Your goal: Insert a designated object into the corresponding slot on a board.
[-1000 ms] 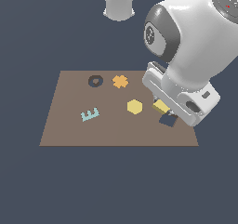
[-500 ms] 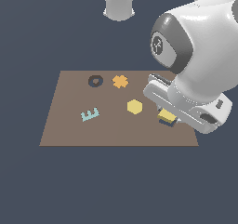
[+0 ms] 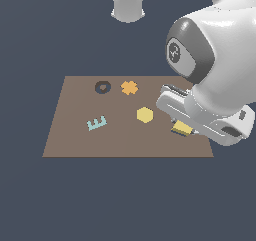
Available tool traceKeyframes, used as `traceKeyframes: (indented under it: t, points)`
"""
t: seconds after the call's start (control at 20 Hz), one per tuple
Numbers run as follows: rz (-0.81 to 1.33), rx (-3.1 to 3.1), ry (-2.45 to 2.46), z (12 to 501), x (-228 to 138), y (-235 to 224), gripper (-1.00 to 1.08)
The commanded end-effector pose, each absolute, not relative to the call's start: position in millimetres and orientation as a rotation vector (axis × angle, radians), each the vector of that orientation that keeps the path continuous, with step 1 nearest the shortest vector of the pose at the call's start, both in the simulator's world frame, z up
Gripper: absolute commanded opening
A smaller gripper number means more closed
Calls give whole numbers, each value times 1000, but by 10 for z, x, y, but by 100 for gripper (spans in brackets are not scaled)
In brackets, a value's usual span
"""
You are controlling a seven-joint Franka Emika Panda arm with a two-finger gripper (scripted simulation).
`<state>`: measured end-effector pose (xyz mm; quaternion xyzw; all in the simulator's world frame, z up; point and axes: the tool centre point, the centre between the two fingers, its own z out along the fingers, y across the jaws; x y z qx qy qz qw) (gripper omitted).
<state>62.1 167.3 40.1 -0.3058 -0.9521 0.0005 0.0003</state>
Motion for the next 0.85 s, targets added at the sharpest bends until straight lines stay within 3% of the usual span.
traceKeyframes:
  t: [0.0, 0.3, 0.35, 0.8]
  points:
    - [1, -961, -2991, 398, 622, 1671, -100]
    - [1, -954, -2994, 304, 628, 1678, -100]
    - [1, -954, -2994, 304, 628, 1678, 100]
    - [1, -954, -2994, 304, 628, 1678, 100]
